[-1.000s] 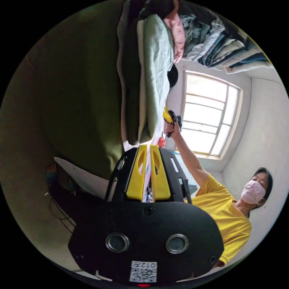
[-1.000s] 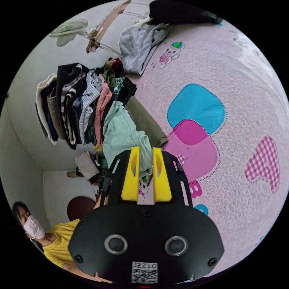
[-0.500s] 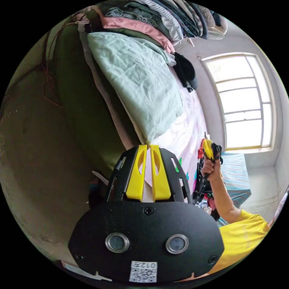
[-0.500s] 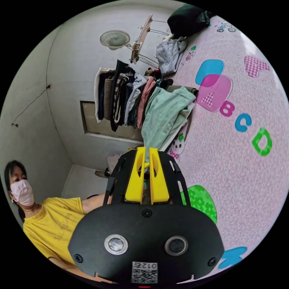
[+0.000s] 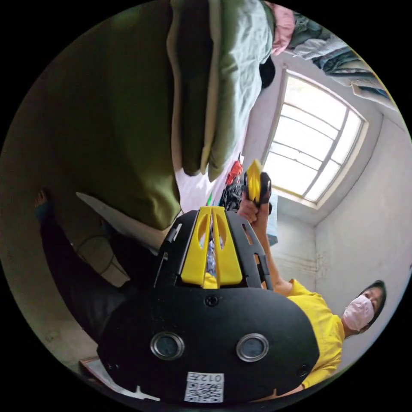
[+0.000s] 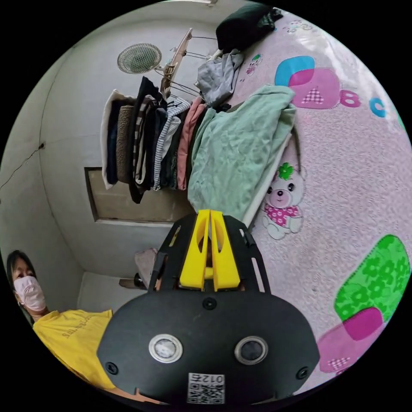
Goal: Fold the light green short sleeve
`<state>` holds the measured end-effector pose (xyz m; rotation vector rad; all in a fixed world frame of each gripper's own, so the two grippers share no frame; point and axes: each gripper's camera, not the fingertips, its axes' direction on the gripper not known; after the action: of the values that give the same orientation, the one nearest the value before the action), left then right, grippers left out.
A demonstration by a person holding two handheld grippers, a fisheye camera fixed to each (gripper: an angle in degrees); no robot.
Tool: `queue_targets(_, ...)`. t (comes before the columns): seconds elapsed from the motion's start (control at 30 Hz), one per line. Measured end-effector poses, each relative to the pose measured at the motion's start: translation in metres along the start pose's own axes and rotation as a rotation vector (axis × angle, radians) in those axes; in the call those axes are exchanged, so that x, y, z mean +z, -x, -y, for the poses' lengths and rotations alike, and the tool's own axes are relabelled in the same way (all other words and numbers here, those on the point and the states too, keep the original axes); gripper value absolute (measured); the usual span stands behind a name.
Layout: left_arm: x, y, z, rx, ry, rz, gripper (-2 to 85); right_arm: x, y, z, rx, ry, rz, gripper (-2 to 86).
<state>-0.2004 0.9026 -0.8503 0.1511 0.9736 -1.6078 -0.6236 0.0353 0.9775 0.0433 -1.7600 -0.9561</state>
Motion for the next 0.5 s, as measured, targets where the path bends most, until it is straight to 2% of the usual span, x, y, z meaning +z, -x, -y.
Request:
queue_targets(0.1, -0.01, -0.014, 0.006, 0.055, 0.073, -0.001, 0.6, 0.047, 0.02, 0.009, -0.038, 0.023, -0.112, 0.8)
queue_targets(0.17, -0.022, -0.03, 0.012, 0.115, 0.115, 0.1, 0.6, 0.08, 0.014, 0.014, -0.017, 0.111, -0.319, 0.8)
queue_targets(0.23, -0.047, -0.056, 0.02, 0.196, 0.082, 0.306, 0.5, 0.09, 0.003, 0.014, 0.018, 0.159, -0.405, 0.8)
queue_targets(0.33, -0.078, -0.091, 0.031, 0.287, -0.049, 0.43, 0.5, 0.079, 0.002, 0.014, 0.041, 0.124, -0.376, 0.7)
queue_targets(0.5, -0.087, -0.143, 0.066, 0.381, -0.171, 0.577, 0.4, 0.045, 0.033, 0.044, -0.122, 0.049, -0.361, 0.7)
